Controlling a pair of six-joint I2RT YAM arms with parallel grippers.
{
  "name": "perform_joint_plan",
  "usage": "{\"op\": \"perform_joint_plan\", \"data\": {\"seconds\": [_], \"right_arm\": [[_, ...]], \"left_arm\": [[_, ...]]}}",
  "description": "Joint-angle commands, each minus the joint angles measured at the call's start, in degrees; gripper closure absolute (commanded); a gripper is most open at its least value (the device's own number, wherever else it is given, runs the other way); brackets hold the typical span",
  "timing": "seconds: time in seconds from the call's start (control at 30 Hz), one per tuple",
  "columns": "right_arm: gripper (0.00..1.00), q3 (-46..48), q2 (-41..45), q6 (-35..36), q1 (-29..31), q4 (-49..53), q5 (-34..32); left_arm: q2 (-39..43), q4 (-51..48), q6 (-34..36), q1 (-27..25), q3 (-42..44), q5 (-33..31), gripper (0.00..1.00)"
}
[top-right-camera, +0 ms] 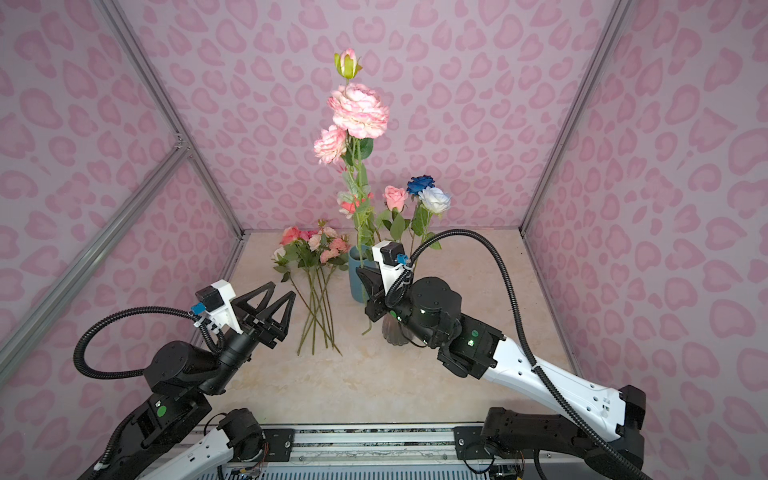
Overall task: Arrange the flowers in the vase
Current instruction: 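Lift the large pink rose over the vase while the left gripper withdraws, then lower the large pink rose stem into the pink vase with the right gripper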
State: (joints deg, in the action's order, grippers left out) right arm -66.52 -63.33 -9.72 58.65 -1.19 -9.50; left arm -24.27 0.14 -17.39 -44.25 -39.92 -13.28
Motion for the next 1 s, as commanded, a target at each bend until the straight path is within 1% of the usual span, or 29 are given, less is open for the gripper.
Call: {"op": "perform_joint_plan", "data": {"seconds": [0.0, 0.13, 0.3, 0.4, 0.5, 0.6, 0.73, 0.83, 0.9, 0.97], "right_arm": [[1.00, -1.3, 1.4, 4.8, -2.5, -1.6, -3.8], [1.00, -3.4, 2.3, 6.5, -6.4, -1.9, -3.9], [1.00, -3.4, 2.8, 6.8, -11.1, -1.9, -5.3], [1.00, -1.0, 3.1, 5.4, -13.7, -4.1, -5.4], [1.00, 0.8, 2.3, 2.4, -15.8, -5.0, -3.4], [1.00, 2.4, 1.3, -0.2, -16.0, -5.3, -1.5], [1.00, 7.1, 1.3, -5.0, -15.6, -6.6, 0.1], [0.99, 10.6, 1.7, -7.8, -13.8, -7.7, -1.0], [0.95, 12.6, 1.4, -8.2, -11.7, -8.3, -2.5], [0.94, 13.8, 0.8, -8.5, -9.7, -7.9, -3.6]], "left_arm": [[4.5, -4.1, -3.6, 0.1, 2.5, -6.5, 0.26], [8.5, -7.1, -4.0, 0.1, 3.3, -10.0, 0.24], [10.9, -8.8, -4.9, 0.0, 4.1, -12.5, 0.23], [11.5, -8.8, -5.4, 0.0, 4.8, -12.5, 0.23], [11.3, -9.1, -5.8, 0.0, 4.9, -12.2, 0.23], [11.1, -9.6, -6.0, 0.1, 4.6, -12.0, 0.23], [11.3, -10.1, -6.4, 0.0, 5.1, -12.4, 0.23], [11.4, -9.9, -6.9, 0.0, 5.8, -12.6, 0.23], [11.0, -9.6, -7.1, 0.0, 6.1, -12.4, 0.23], [10.4, -9.5, -7.1, 0.0, 6.0, -12.2, 0.23]]}}
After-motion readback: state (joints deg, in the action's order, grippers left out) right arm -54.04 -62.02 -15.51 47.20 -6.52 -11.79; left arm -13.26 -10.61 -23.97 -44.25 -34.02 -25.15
